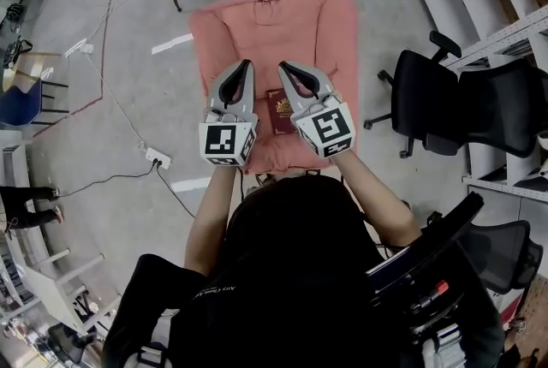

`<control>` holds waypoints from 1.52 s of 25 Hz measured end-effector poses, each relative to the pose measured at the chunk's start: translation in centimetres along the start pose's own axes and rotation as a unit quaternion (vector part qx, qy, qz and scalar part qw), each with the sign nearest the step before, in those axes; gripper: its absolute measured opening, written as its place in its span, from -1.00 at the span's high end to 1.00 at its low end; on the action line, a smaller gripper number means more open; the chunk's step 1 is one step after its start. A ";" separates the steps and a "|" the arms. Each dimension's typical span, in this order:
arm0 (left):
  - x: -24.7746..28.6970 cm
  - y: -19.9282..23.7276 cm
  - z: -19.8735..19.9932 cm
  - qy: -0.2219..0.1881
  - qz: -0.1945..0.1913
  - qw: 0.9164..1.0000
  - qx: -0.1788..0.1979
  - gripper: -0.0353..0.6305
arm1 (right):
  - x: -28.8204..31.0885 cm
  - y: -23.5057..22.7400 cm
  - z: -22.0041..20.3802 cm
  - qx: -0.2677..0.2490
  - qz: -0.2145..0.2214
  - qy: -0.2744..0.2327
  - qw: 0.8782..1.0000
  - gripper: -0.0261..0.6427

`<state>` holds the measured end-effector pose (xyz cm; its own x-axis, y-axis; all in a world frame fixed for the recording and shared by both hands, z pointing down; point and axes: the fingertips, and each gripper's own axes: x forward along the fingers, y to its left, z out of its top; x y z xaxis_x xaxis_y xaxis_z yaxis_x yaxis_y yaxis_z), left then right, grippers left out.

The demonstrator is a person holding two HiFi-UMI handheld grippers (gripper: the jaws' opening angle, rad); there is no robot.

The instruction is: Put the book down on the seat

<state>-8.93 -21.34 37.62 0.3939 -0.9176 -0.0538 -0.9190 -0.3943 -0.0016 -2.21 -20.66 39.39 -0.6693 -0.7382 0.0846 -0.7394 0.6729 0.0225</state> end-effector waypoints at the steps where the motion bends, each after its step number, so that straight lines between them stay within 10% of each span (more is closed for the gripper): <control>1: -0.1 -0.1 1.2 -0.011 0.001 1.000 0.010 0.87 | -0.3 0.2 1.3 -0.003 0.001 -0.021 1.000 0.88; 14: -2.5 -1.3 10.9 -0.124 0.020 0.988 0.087 0.88 | -3.7 1.9 10.2 -0.083 -0.022 -0.127 0.988 0.88; 38: -4.4 -2.8 -0.4 0.002 0.001 1.000 0.025 0.88 | -3.9 3.5 1.2 -0.038 -0.027 -0.035 0.998 0.89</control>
<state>-8.07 -16.22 38.22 0.3919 -0.9187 -0.0489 -0.9196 -0.3895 -0.0509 -2.32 -15.48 37.99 -0.6337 -0.7735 0.0124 -0.7688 0.6314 0.1019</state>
